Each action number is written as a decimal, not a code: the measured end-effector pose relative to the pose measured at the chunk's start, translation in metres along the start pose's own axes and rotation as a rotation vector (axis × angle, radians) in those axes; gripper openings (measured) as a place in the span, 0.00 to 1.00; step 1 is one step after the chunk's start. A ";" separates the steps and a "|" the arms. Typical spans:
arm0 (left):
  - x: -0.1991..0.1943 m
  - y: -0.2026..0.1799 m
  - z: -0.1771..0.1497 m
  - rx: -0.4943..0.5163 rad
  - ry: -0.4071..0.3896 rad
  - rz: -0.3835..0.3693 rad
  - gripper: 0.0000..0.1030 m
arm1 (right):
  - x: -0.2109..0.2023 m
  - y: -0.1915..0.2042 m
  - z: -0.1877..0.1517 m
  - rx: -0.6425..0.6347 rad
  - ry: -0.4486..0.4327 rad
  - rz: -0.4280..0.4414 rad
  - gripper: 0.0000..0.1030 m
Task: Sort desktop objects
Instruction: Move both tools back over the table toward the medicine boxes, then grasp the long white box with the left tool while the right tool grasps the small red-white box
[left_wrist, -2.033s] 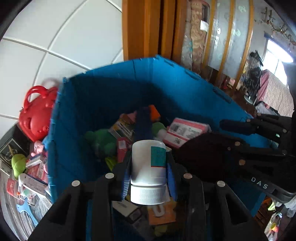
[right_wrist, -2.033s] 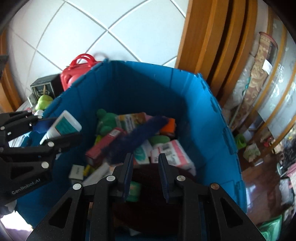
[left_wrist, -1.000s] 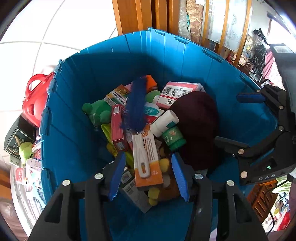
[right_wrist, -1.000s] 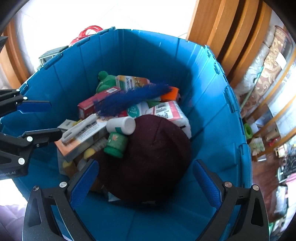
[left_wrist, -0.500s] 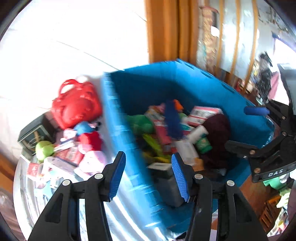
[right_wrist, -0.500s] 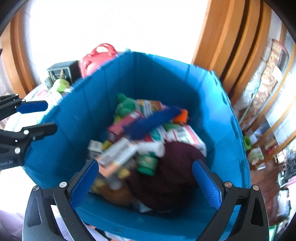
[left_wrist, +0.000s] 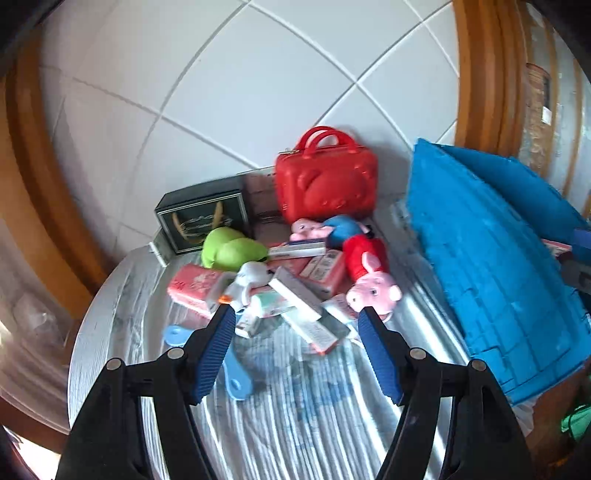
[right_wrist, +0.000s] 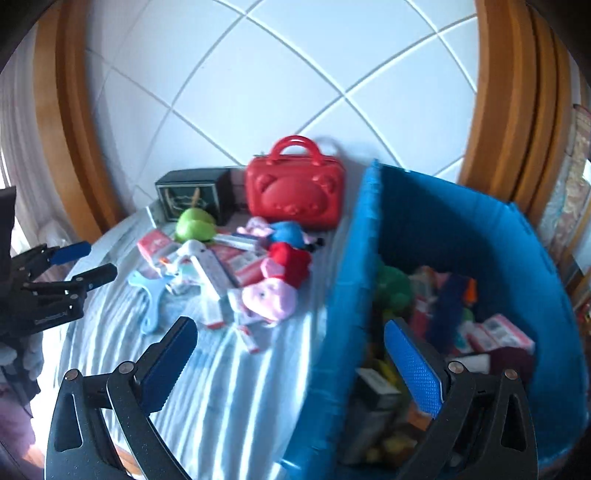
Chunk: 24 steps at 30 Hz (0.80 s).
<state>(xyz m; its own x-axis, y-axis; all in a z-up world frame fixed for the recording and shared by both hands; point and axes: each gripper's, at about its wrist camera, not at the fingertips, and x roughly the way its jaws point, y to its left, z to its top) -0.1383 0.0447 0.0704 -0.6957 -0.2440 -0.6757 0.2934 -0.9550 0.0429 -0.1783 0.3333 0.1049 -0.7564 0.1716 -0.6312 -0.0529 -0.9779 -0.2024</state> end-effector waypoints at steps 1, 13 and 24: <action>0.009 0.013 -0.005 -0.012 0.013 0.016 0.66 | 0.009 0.012 0.002 0.003 -0.002 0.009 1.00; 0.170 0.056 -0.069 -0.172 0.193 0.008 0.66 | 0.155 0.054 -0.024 0.125 0.087 -0.022 1.00; 0.343 -0.026 -0.067 -0.187 0.399 -0.054 0.66 | 0.266 0.013 -0.079 0.212 0.340 -0.096 1.00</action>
<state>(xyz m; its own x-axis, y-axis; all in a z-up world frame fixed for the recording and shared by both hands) -0.3400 -0.0032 -0.2119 -0.4165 -0.0753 -0.9060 0.4022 -0.9090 -0.1094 -0.3281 0.3754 -0.1250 -0.4849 0.2578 -0.8357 -0.2725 -0.9525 -0.1357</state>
